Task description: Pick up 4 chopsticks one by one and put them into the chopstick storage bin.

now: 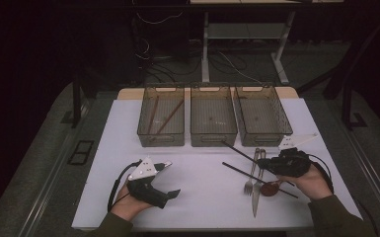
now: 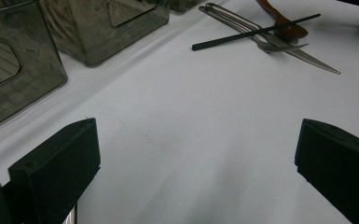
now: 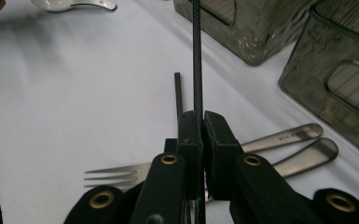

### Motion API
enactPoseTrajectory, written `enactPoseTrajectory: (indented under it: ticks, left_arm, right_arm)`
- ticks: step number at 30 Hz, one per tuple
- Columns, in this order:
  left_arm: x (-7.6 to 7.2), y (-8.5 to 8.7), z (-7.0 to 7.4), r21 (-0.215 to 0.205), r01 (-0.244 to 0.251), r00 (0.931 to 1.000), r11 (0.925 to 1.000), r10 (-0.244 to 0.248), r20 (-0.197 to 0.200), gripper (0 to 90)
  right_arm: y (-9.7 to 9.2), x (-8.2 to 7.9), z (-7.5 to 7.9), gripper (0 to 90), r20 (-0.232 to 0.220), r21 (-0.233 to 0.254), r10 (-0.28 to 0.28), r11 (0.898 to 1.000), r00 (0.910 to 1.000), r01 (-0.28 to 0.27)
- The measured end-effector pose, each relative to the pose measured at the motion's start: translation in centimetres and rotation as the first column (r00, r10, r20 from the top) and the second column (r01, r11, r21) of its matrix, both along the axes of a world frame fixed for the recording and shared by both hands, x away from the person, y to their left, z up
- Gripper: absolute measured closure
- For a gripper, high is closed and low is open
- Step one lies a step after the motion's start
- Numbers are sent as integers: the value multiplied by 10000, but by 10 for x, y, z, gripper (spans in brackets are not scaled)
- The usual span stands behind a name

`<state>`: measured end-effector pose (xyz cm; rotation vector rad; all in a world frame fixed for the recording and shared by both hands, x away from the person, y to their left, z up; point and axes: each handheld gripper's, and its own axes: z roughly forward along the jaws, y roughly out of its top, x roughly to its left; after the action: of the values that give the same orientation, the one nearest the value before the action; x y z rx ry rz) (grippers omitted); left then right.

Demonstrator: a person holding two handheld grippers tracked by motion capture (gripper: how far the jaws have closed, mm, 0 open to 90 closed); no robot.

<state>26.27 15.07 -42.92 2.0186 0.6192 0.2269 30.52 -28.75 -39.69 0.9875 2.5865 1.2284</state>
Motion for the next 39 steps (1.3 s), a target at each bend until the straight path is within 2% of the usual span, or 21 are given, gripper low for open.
enactPoseTrajectory:
  ticks: [27,39]
  left_arm:
    - [1,0,0,-153,-84,10000,9998,83,-43,0]
    - [0,0,0,-155,-66,10000,9999,65,-35,0]
  right_arm:
    - [37,27,20,853,414,567,105,9983,9991,-128]
    - [57,41,28,853,534,525,77,9986,9985,-105]
